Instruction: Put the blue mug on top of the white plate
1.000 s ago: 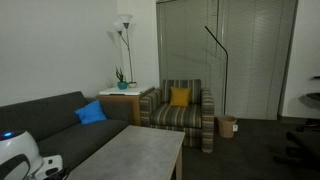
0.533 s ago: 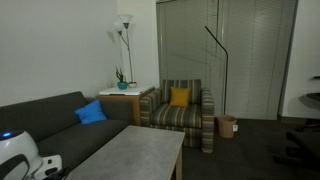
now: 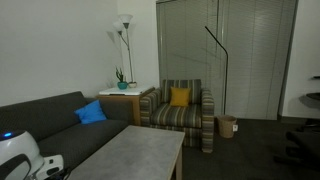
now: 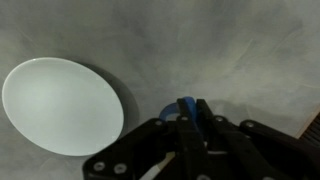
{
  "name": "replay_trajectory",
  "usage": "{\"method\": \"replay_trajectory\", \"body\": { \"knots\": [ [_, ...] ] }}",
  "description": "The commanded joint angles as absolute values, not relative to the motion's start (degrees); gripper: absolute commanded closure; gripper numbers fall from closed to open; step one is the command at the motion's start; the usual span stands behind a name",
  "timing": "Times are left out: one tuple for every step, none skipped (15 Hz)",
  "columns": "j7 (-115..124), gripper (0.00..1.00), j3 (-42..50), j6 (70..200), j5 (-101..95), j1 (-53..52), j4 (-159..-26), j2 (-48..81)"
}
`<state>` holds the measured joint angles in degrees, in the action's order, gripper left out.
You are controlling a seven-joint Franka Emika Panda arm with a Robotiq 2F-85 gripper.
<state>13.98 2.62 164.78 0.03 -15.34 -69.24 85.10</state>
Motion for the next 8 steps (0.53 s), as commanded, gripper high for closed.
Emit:
{"method": "replay_trajectory", "body": {
  "knots": [
    [13.9, 0.97, 3.2, 166.2, 0.5, -15.1, -71.5, 85.1],
    [13.7, 0.97, 2.9, 166.0, 0.6, -15.0, -71.8, 85.1],
    [13.4, 0.97, 2.4, 165.8, 0.6, -14.7, -72.0, 85.0],
    [13.2, 0.97, 2.1, 165.4, 0.6, -14.6, -72.2, 85.0],
    [13.2, 0.97, 2.0, 164.9, 0.7, -14.7, -72.4, 84.9],
    [13.4, 0.97, 2.1, 164.5, 0.7, -14.7, -72.6, 84.9],
    [13.6, 0.97, 2.3, 164.6, 0.7, -14.9, -72.8, 84.8],
    [13.7, 0.97, 2.5, 164.8, 0.8, -14.9, -73.0, 84.8]
  ]
}}
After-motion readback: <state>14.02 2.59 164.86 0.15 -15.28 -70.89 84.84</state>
